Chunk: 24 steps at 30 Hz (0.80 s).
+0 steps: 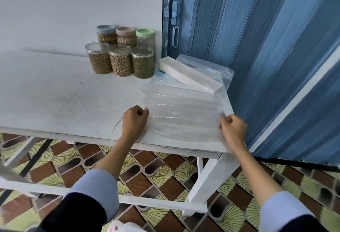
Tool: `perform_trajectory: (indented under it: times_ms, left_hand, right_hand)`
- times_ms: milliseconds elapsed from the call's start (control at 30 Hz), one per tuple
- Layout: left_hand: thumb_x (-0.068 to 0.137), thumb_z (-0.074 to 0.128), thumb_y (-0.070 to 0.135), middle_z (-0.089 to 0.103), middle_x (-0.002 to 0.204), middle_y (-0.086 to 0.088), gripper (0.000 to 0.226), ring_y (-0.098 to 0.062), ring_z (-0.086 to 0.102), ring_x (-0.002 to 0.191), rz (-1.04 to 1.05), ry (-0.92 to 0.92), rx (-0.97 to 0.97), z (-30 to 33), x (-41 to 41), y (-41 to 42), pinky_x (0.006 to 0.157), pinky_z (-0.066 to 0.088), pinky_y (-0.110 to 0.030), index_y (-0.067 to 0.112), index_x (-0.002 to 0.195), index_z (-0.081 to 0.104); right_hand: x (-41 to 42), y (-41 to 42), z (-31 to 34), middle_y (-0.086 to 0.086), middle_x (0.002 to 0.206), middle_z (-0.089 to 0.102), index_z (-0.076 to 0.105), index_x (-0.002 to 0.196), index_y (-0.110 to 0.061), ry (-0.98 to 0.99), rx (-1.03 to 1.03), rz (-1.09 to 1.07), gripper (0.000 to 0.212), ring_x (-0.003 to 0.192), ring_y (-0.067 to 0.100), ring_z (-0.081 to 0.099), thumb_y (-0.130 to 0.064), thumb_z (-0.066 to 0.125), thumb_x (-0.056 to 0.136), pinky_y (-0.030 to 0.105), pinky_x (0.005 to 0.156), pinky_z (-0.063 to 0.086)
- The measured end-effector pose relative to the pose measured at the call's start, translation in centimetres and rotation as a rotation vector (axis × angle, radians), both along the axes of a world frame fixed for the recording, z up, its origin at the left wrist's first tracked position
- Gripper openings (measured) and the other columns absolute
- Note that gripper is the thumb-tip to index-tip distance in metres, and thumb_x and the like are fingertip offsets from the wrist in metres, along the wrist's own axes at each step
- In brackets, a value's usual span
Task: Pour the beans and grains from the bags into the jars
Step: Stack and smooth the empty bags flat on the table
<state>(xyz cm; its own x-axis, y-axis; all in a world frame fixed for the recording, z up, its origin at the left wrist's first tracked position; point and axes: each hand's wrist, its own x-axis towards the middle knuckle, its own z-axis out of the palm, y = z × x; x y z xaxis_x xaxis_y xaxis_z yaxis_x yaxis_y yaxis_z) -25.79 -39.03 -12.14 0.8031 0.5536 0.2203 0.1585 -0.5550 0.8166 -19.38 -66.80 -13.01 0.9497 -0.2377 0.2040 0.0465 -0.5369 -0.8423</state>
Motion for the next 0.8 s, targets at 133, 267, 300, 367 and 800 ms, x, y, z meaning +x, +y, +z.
perform_trajectory:
  times_ms: [133,267,300,367,800]
  left_hand:
    - [0.086,0.060,0.030,0.050,0.069,-0.005,0.034,-0.018,0.042,0.065,-0.126,-0.012,-0.080,-0.5,-0.9,0.0,0.056,0.032,-0.025,-0.001,0.074,0.055]
    - [0.058,0.055,0.047,0.053,0.102,0.000,0.060,-0.012,0.052,0.086,-0.343,0.003,-0.203,-0.4,-2.0,1.0,0.065,0.040,-0.012,0.010,0.106,0.059]
    - [0.053,0.056,0.045,0.050,0.111,-0.002,0.071,-0.015,0.051,0.096,-0.390,0.027,-0.192,-0.5,-2.1,1.2,0.070,0.041,-0.015,0.009,0.114,0.056]
    - [0.045,0.056,0.044,0.046,0.122,-0.006,0.088,-0.019,0.047,0.108,-0.442,0.078,-0.123,-0.8,-2.1,1.5,0.078,0.042,-0.024,0.007,0.125,0.050]
    - [0.088,0.061,0.013,0.058,0.125,-0.010,0.036,-0.023,0.051,0.114,-0.306,0.007,0.056,-1.6,-1.8,0.6,0.085,0.037,-0.026,0.005,0.123,0.057]
  right_hand:
    - [-0.8,-0.1,-0.3,0.027,0.074,0.059,0.054,0.074,0.010,0.025,0.060,0.073,0.044,0.063,0.025,0.048,-0.030,0.057,0.089,0.030,0.057,0.035]
    - [-1.9,-0.4,-0.7,0.003,0.101,0.053,0.056,0.101,-0.006,0.049,0.197,0.260,0.037,0.091,0.017,0.050,-0.035,0.063,0.078,0.017,0.071,0.039]
    - [-2.0,-0.7,-0.7,0.001,0.111,0.049,0.054,0.110,-0.011,0.069,0.206,0.322,0.045,0.098,0.015,0.048,-0.033,0.062,0.071,0.019,0.078,0.039]
    - [-2.1,-1.1,-0.5,0.001,0.118,0.042,0.050,0.117,-0.016,0.106,0.193,0.418,0.057,0.107,0.015,0.042,-0.024,0.059,0.061,0.021,0.084,0.037]
    - [-2.5,-1.3,-0.7,-0.005,0.125,0.029,0.038,0.134,-0.017,0.072,-0.077,0.566,0.086,0.115,0.015,0.033,-0.027,0.070,0.055,0.024,0.093,0.030]
